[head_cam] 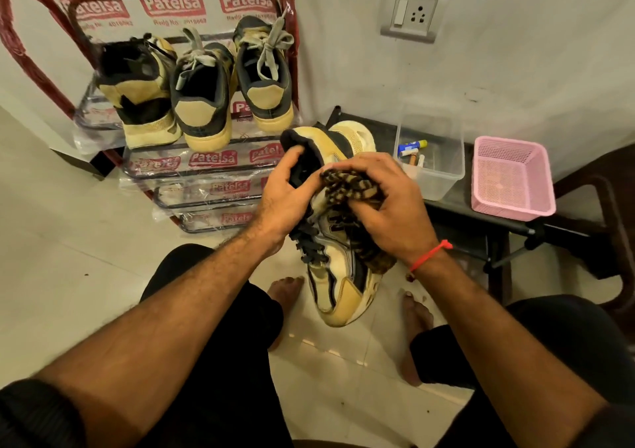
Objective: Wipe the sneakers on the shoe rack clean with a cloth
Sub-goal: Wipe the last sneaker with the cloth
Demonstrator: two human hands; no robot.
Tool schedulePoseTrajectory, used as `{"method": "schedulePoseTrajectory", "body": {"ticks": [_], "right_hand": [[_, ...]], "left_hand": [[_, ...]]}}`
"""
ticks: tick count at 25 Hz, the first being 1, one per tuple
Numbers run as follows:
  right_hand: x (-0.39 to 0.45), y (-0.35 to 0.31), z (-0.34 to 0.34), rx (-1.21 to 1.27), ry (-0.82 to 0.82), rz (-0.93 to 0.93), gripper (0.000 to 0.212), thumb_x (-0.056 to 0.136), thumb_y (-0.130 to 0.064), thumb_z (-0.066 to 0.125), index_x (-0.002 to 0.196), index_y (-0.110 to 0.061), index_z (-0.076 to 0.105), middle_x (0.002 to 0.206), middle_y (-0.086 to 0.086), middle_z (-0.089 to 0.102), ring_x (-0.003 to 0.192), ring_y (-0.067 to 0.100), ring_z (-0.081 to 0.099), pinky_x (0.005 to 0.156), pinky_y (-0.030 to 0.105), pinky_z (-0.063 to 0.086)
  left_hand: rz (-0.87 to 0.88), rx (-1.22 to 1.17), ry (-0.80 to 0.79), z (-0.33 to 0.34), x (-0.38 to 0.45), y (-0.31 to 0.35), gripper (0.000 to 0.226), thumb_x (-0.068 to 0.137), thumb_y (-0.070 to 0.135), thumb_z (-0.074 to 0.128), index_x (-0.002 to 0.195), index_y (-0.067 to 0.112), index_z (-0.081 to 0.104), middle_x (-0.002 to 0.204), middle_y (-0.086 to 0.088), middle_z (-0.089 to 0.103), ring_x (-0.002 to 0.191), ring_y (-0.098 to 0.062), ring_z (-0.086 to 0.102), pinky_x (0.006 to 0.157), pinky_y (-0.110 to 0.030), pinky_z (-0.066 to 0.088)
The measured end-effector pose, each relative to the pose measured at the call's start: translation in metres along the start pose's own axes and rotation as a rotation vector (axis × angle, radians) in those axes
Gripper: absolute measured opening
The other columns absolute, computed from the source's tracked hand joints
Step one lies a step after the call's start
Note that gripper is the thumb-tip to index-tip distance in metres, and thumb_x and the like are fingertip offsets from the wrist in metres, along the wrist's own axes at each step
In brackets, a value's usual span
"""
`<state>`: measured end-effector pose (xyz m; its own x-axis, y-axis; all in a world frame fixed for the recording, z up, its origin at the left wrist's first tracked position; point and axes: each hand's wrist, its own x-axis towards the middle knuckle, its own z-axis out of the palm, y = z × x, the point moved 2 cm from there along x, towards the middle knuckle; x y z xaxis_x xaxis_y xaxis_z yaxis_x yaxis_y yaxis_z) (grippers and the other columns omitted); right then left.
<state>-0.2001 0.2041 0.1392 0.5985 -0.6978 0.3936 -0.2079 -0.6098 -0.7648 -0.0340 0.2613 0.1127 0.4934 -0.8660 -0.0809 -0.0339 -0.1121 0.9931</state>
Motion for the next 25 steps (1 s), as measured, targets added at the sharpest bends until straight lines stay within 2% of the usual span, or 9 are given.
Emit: {"method": "schedulePoseTrajectory", "body": {"ticks": [2,4,8,11,13,15,19,21,25], "right_hand": [[0.018,-0.008,0.0,-0.137,0.072,-0.054,0.037,0.085,-0.004,0.067,0.12,-0.015,0.067,0.121,-0.003,0.057,0.115,0.006,0.052,0.103,0.009,0.037],[0.037,-0.011,-0.001,-0.139,0.133,-0.027,0.032,0.085,-0.005,0.067,0.116,-0.013,0.069,0.118,0.002,0.062,0.111,0.011,0.057,0.099,0.011,0.041],[0.059,-0.016,0.003,-0.142,0.233,0.01,0.031,0.083,-0.007,0.065,0.113,-0.012,0.071,0.112,0.004,0.063,0.105,0.011,0.059,0.097,0.02,0.047],[0.07,-0.021,0.004,-0.232,0.224,-0.037,0.03,0.081,-0.004,0.064,0.11,-0.01,0.07,0.112,0.007,0.06,0.102,0.012,0.056,0.094,0.011,0.043],[0.059,-0.019,0.011,-0.32,0.115,-0.039,0.028,0.084,-0.005,0.065,0.111,-0.01,0.067,0.115,0.007,0.057,0.105,0.013,0.054,0.095,0.011,0.042],[0.023,-0.012,0.021,-0.455,-0.069,-0.05,0.03,0.087,-0.009,0.067,0.116,-0.012,0.063,0.123,0.005,0.053,0.111,0.019,0.052,0.099,0.03,0.05],[-0.047,0.002,0.031,-0.503,-0.478,-0.017,0.032,0.09,-0.015,0.064,0.122,-0.013,0.064,0.128,0.006,0.052,0.117,0.025,0.05,0.098,0.044,0.05],[-0.045,0.008,0.02,-0.436,-0.406,0.005,0.034,0.088,-0.014,0.067,0.122,-0.013,0.065,0.128,0.005,0.053,0.118,0.024,0.051,0.102,0.038,0.048],[0.003,0.005,-0.012,-0.329,0.028,0.086,0.033,0.086,-0.001,0.066,0.119,-0.009,0.066,0.124,0.009,0.057,0.118,0.017,0.05,0.1,0.008,0.032]], "left_hand": [[0.015,-0.011,-0.038,0.006,-0.002,-0.001,0.015,0.099,0.025,0.065,0.112,0.021,0.071,0.097,0.007,0.072,0.085,-0.006,0.067,0.071,-0.027,0.055],[-0.001,-0.038,-0.038,0.01,-0.004,0.0,0.013,0.102,0.025,0.061,0.103,0.018,0.072,0.084,0.003,0.069,0.071,-0.008,0.062,0.055,-0.024,0.051],[0.064,-0.065,-0.09,0.008,-0.004,0.004,0.019,0.103,0.028,0.059,0.11,0.012,0.067,0.091,-0.003,0.067,0.076,-0.011,0.063,0.059,-0.024,0.052],[0.08,-0.048,-0.054,0.008,-0.003,0.006,0.018,0.102,0.027,0.061,0.105,0.009,0.065,0.087,-0.003,0.063,0.075,-0.015,0.057,0.062,-0.029,0.05],[0.032,-0.083,0.028,0.002,0.002,0.004,0.021,0.101,0.027,0.062,0.102,0.006,0.063,0.087,-0.013,0.063,0.079,-0.023,0.057,0.069,-0.043,0.053],[-0.056,-0.12,0.128,-0.005,0.006,0.0,0.019,0.1,0.028,0.063,0.103,0.009,0.065,0.099,-0.021,0.07,0.085,-0.026,0.062,0.08,-0.054,0.058],[-0.048,-0.033,0.199,-0.007,0.008,-0.003,0.014,0.098,0.031,0.066,0.094,0.018,0.066,0.099,-0.013,0.073,0.088,-0.024,0.066,0.086,-0.055,0.057],[-0.04,0.014,0.182,-0.004,0.009,-0.003,0.014,0.097,0.034,0.065,0.091,0.021,0.066,0.098,-0.01,0.073,0.09,-0.025,0.067,0.085,-0.054,0.059],[0.014,0.014,0.106,0.007,0.007,0.0,0.012,0.098,0.031,0.065,0.09,0.022,0.066,0.09,-0.003,0.07,0.082,-0.016,0.065,0.076,-0.042,0.058]]}}
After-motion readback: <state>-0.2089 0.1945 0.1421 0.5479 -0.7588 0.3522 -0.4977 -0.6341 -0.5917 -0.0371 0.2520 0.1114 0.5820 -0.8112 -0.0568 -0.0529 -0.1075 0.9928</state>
